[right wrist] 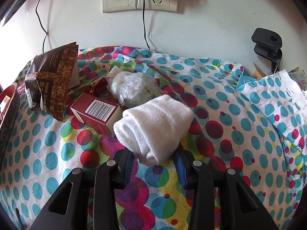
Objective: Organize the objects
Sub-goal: 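Lift the white sock with the left gripper and carry it over the red tray, then open the left gripper to drop the white sock into the red tray, then withdraw the left gripper from the red tray, then carry the rolled white towel in the right gripper over the red tray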
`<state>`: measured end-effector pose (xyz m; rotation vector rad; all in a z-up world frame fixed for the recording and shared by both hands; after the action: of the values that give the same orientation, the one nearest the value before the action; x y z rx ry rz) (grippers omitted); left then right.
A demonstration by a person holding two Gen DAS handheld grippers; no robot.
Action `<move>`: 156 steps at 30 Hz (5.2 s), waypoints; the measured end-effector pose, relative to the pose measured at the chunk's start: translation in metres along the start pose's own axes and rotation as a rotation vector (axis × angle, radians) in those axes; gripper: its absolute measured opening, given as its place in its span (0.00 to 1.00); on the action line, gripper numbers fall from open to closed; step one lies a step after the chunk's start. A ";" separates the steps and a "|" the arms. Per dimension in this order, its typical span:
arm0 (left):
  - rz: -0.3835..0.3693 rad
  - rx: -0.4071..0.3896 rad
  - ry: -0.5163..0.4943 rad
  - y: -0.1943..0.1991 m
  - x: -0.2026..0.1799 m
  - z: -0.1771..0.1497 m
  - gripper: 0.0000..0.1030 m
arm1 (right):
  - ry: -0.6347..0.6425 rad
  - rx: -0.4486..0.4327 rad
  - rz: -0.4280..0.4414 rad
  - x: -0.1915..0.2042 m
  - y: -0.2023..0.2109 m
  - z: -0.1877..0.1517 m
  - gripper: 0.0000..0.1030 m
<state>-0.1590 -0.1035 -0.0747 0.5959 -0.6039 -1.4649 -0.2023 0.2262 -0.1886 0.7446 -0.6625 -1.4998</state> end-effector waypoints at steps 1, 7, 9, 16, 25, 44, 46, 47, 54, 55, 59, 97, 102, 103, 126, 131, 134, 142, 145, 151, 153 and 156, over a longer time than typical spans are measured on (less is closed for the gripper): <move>0.007 0.001 0.004 0.001 0.005 0.000 0.56 | 0.000 0.000 0.000 0.000 0.000 0.000 0.36; 0.026 0.006 0.021 0.009 0.034 0.000 0.56 | -0.008 0.001 0.010 0.000 -0.001 -0.001 0.36; 0.034 0.008 0.024 0.012 0.046 -0.002 0.56 | -0.012 0.002 0.013 0.000 0.000 -0.002 0.36; 0.112 0.049 0.060 0.008 0.105 -0.016 0.56 | -0.015 0.003 0.014 -0.002 0.000 -0.002 0.36; 0.171 0.102 0.193 0.000 0.182 -0.038 0.56 | -0.013 0.003 0.016 -0.002 -0.001 -0.002 0.37; 0.235 0.180 0.321 -0.019 0.248 -0.078 0.56 | 0.002 0.002 0.010 -0.005 0.000 -0.002 0.37; 0.200 0.181 0.331 -0.022 0.242 -0.077 0.56 | 0.012 0.000 -0.002 -0.005 0.000 -0.002 0.37; 0.196 0.177 0.329 -0.022 0.239 -0.076 0.57 | 0.016 0.000 -0.009 -0.004 0.000 -0.002 0.37; 0.240 0.206 0.310 -0.029 0.243 -0.080 0.58 | 0.010 0.001 -0.009 0.000 0.000 -0.002 0.38; 0.239 0.210 0.317 -0.030 0.244 -0.081 0.58 | 0.009 0.001 -0.008 0.000 0.000 -0.002 0.38; 0.237 0.207 0.328 -0.029 0.246 -0.083 0.60 | 0.015 0.000 -0.017 0.005 0.002 -0.003 0.38; 0.069 0.081 0.102 -0.002 0.111 -0.024 0.71 | -0.014 -0.025 -0.018 0.008 0.031 -0.011 0.33; 0.052 0.054 0.097 0.019 0.107 -0.011 0.71 | -0.018 -0.024 -0.032 -0.001 0.023 -0.007 0.33; 0.050 0.054 0.091 0.022 0.107 -0.010 0.71 | -0.017 -0.019 -0.035 -0.003 0.020 -0.005 0.33; 0.075 0.077 0.134 0.054 0.125 -0.005 0.71 | -0.020 -0.034 -0.047 -0.013 0.013 0.000 0.33; 0.077 0.085 0.126 0.055 0.127 -0.007 0.71 | -0.003 -0.030 -0.058 -0.010 0.011 0.000 0.33; 0.089 0.089 0.110 0.057 0.125 -0.007 0.71 | 0.010 -0.030 -0.067 -0.009 0.012 0.000 0.33; 0.064 0.064 0.114 0.070 0.124 -0.002 0.71 | 0.038 -0.083 -0.049 -0.001 0.022 0.005 0.33; 0.086 0.045 0.119 0.080 0.131 0.001 0.71 | 0.010 -0.078 -0.005 0.008 0.027 0.008 0.33; 0.094 0.028 0.168 0.092 0.152 0.001 0.71 | 0.037 -0.163 0.118 0.065 0.069 0.037 0.33; 0.110 0.027 0.177 0.095 0.159 0.000 0.71 | 0.082 -0.183 0.156 0.095 0.083 0.044 0.33; 0.120 0.018 0.197 0.100 0.167 0.000 0.71 | 0.163 -0.199 0.226 0.148 0.101 0.051 0.33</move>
<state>-0.0848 -0.2688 -0.0031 0.6974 -0.4903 -1.2723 -0.1818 0.0714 -0.0877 0.6105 -0.4506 -1.2616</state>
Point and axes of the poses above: each gripper's, at about its wrist camera, not at the fingertips, and y roughly against the way its jaws point, x to its left, z to its top, the point moved 10 cm from there along -y, roughly the way its jaws point, and after that the axes turned 1 degree about y, right-handed, at the moved point
